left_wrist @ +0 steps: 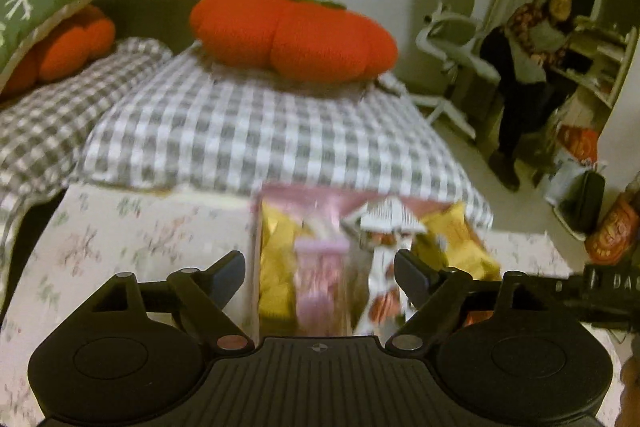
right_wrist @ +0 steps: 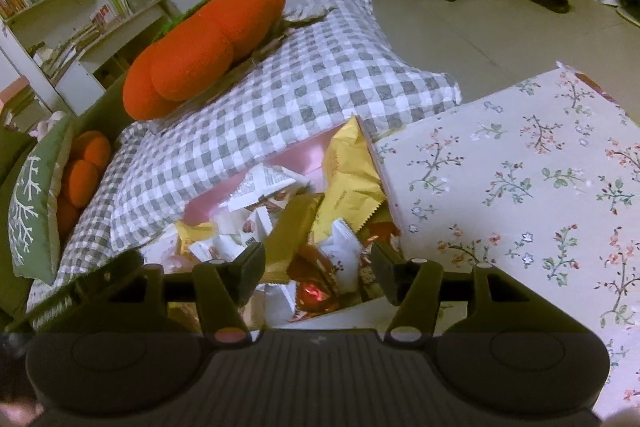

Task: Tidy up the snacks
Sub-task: 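Open both tools in the box and withdraw them toward the loose snacks, then grasp yellow lotus-biscuit packet with left tool while right grasps silver-wrapped chocolate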

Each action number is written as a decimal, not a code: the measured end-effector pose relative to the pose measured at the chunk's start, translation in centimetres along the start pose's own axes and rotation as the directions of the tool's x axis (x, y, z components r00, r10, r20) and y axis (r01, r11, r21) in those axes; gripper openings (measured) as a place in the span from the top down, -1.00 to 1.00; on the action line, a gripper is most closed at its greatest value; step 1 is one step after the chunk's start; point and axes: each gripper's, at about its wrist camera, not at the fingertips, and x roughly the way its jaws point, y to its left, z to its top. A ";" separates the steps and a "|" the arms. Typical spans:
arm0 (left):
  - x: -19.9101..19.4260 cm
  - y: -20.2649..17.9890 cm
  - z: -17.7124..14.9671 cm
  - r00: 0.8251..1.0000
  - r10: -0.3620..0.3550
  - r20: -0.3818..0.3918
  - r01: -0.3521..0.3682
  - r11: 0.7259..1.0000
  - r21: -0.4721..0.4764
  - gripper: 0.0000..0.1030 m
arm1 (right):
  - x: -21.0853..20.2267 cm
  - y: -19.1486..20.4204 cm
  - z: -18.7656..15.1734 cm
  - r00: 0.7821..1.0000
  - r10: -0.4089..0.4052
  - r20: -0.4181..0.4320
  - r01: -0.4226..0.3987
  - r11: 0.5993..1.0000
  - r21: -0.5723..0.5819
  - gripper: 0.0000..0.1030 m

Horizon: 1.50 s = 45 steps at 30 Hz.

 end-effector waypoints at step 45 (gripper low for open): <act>-1.7 -4.5 -12.2 0.953 0.066 -0.297 -0.082 0.996 -0.042 0.45 | -2.6 -2.1 -2.9 0.956 -0.249 -0.153 0.226 0.962 -0.151 -0.47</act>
